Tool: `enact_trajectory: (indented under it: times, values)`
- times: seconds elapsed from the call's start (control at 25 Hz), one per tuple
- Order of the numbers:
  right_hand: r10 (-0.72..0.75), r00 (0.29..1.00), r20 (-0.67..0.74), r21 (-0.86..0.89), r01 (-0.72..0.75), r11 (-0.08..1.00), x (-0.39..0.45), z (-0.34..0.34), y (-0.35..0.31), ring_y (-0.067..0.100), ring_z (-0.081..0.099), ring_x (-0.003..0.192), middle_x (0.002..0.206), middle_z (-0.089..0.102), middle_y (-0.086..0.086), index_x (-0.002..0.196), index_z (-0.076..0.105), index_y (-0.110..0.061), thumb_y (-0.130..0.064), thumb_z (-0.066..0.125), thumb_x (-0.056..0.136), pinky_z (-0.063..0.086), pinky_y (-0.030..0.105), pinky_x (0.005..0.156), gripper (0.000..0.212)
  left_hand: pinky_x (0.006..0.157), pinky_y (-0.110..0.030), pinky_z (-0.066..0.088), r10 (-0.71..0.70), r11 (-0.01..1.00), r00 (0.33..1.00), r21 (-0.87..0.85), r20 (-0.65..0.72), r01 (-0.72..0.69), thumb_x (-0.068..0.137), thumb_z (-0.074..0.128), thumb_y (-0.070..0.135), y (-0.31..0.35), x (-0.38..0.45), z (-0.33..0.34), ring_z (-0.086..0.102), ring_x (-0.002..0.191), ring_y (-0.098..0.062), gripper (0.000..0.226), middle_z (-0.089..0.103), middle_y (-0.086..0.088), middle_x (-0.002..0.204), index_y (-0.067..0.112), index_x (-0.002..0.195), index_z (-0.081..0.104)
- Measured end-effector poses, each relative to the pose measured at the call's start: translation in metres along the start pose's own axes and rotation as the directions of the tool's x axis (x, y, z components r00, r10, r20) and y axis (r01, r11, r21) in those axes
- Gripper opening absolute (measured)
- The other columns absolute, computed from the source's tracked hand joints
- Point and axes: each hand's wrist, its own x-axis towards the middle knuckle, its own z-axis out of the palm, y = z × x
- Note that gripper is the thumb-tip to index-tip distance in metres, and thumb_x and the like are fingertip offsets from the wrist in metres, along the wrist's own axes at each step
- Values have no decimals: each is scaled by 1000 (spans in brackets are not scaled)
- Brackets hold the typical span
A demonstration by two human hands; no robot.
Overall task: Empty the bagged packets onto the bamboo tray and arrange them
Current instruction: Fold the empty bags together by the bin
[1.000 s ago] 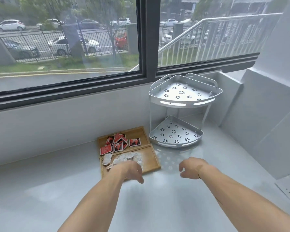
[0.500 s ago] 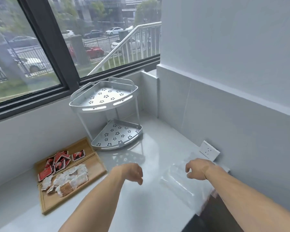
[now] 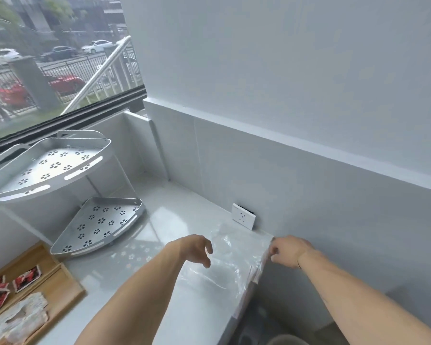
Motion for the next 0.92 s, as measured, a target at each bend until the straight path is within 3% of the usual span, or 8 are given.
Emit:
enact_trajectory:
  times: [0.24,0.4,0.6,0.76,0.92]
  values:
    - [42,994,-105,25,-40,999,20,6,5,22,54,120,126,61,-3,118,64,-31,-34,52,89,46,33,95,31,93,-33,48,28,993,999,116,-47,-22,78,70,34,9,28,0,56,120,-19,53,58,5,130,32,130,57]
    - [56,995,-77,-12,-57,998,41,8,-7,24,48,127,133,54,2,132,56,-30,-35,53,89,44,37,100,44,85,-34,45,35,986,998,164,-42,-28,81,70,30,2,38,10,51,121,-21,56,55,1,127,32,134,53]
    - [82,996,-23,-42,-83,996,71,21,-23,27,41,131,139,47,5,139,47,-23,-43,56,87,42,40,100,56,88,-34,39,81,969,993,241,-84,-59,83,68,29,-12,50,17,43,127,-24,60,50,-3,133,30,139,48]
    - [149,989,-1,-3,-149,989,87,37,-29,27,42,128,138,42,5,141,39,-24,-37,57,84,42,43,95,61,90,-34,38,93,974,991,214,-94,-71,83,68,30,-20,62,22,44,124,-23,52,51,-3,129,29,133,54]
    - [190,978,-88,-14,-192,981,94,43,-32,27,45,124,134,46,5,140,37,-28,-26,58,86,42,42,93,58,89,-32,39,96,982,988,175,-120,-74,82,68,27,-23,70,25,46,121,-22,39,53,-2,126,26,120,61]
